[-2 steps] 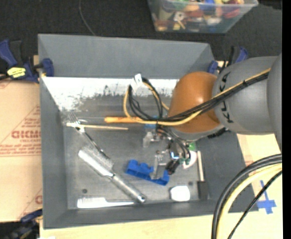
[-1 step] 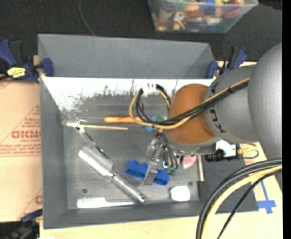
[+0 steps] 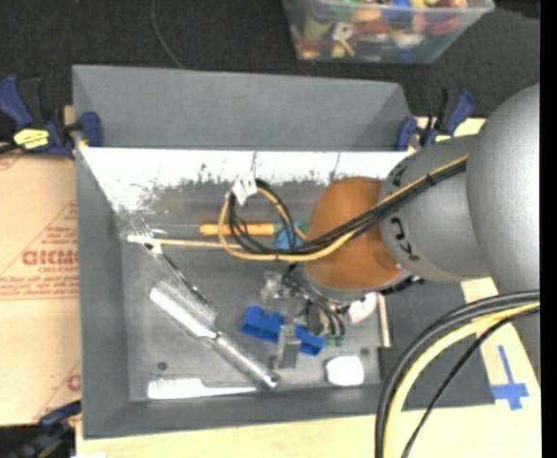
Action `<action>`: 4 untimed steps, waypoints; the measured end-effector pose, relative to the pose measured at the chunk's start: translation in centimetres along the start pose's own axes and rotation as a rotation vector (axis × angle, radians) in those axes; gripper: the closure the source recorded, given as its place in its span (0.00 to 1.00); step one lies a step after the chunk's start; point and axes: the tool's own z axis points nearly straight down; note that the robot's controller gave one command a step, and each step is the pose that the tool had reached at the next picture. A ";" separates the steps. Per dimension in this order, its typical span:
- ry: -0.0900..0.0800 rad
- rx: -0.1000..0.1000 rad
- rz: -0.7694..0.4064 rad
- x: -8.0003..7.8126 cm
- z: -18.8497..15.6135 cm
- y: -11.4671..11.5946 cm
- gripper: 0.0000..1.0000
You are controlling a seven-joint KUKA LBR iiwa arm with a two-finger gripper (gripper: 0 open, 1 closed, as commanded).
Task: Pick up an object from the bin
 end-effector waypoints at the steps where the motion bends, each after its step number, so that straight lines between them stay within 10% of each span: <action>1: 0.007 0.003 0.434 1.1 -0.1 -0.2 1.00; 4: 0.007 0.002 0.433 1.2 -1.4 -0.2 1.00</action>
Offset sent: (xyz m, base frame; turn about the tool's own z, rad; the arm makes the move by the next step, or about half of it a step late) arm 0.0000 0.0000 0.0000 0.0000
